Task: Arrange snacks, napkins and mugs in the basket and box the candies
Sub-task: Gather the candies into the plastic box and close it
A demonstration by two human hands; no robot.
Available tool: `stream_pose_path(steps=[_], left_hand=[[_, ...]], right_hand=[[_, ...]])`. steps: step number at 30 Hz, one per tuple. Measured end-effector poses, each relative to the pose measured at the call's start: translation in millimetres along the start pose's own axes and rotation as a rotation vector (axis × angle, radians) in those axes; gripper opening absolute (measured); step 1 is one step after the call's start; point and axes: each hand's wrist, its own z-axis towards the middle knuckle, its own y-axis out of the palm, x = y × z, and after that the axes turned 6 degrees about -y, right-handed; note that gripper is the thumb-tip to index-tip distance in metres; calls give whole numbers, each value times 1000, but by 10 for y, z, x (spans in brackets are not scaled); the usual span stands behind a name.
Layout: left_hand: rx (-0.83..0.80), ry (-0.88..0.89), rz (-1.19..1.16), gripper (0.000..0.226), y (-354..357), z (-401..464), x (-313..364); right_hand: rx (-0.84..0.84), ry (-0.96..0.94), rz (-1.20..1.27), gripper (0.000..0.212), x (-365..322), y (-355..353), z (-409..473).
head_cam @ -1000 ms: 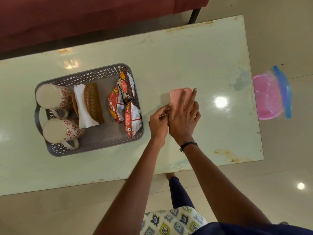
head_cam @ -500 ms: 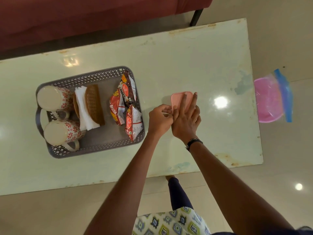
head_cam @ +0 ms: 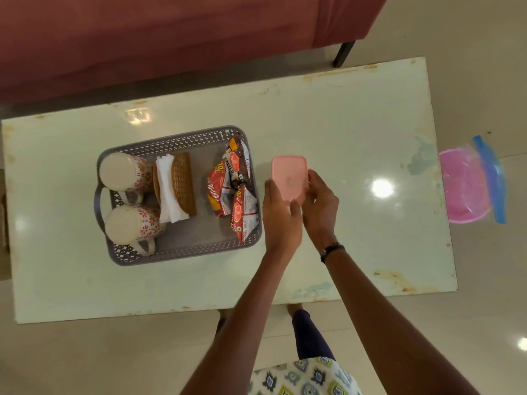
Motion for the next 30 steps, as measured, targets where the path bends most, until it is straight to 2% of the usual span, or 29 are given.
stream_pose_path(steps=[5, 9, 12, 15, 19, 22, 24, 26, 30], left_hand=[[-62, -71, 79, 55, 6, 77, -139], [-31, 59, 63, 57, -49, -41, -252], [95, 250, -27, 45, -259, -248, -354], [326, 299, -127, 32, -638, -303, -544], [604, 146, -226, 35, -1254, -66, -1052], [690, -175, -230, 50, -1714, 199, -1574], [627, -390, -206, 53, -1972, 323, -1851], [500, -503, -186, 46, -2151, 379, -2002], [403, -425, -153, 38, -2350, 351, -2115]], right_hand=[[-21, -25, -19, 27, -63, 136, -48], [-32, 9, -20, 31, -72, 140, -50], [-16, 67, -81, 40, -85, 141, -83], [34, -51, -135, 36, -208, 157, -204], [-66, -100, -158, 24, -443, 273, -417], [-132, -121, -208, 22, -532, 414, -510], [-142, -115, -238, 23, -528, 500, -527], [-127, -87, -282, 24, -500, 561, -549], [-67, -53, -339, 24, -453, 632, -616]])
